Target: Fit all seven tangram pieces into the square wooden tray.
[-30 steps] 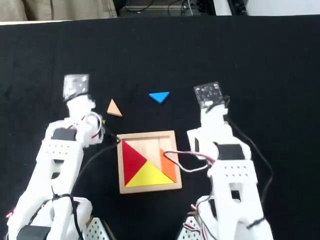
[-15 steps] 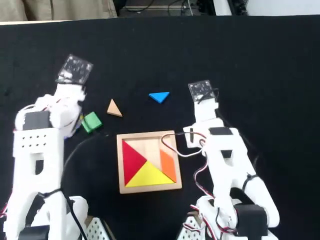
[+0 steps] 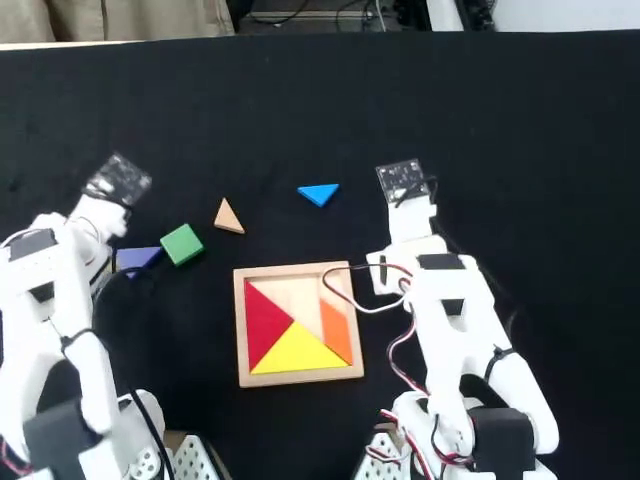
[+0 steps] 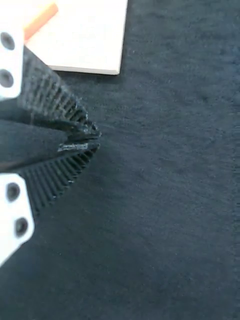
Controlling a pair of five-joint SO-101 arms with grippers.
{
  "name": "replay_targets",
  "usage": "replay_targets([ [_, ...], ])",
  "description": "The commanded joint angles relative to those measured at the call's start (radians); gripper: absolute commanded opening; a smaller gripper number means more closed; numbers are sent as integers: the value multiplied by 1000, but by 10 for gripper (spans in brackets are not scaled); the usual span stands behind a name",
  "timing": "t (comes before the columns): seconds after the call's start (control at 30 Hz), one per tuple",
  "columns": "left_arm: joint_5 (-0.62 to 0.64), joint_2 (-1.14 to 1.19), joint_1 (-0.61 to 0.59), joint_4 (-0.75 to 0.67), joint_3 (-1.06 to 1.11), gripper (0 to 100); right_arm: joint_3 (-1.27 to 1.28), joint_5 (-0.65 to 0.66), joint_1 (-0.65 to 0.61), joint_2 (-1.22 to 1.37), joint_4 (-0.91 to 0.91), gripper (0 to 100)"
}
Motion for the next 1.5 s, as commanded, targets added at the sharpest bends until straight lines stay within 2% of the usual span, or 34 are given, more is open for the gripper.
replay_targets([
  [0.0, -192, 64, 13, 17, -7, 212, -33, -3, 15, 7, -44, 12],
  [0.4, -216, 135, 68, -239, -8, 212, -31, -2, 2, 7, -48, 12],
  [0.57, -361, 230, 44, -256, -18, 212, -31, -2, 2, 7, -49, 12],
  [0.73, -371, 318, 33, -247, -113, 184, -31, -2, 2, 7, -49, 12],
  [0.9, -387, 388, 61, -123, -142, 185, -31, -2, 2, 7, -49, 12],
  [1.07, -552, 388, 30, 78, -143, 181, -31, 6, 2, 7, -49, 12],
  [1.17, -605, 370, 2, 155, -136, 180, -31, 40, 0, 7, -49, 12],
  [1.3, -626, 347, 13, 284, -134, 180, -30, 40, 0, 7, -49, 12],
  [1.47, -614, 267, 102, 384, -128, 180, -28, 40, 0, 7, -49, 12],
])
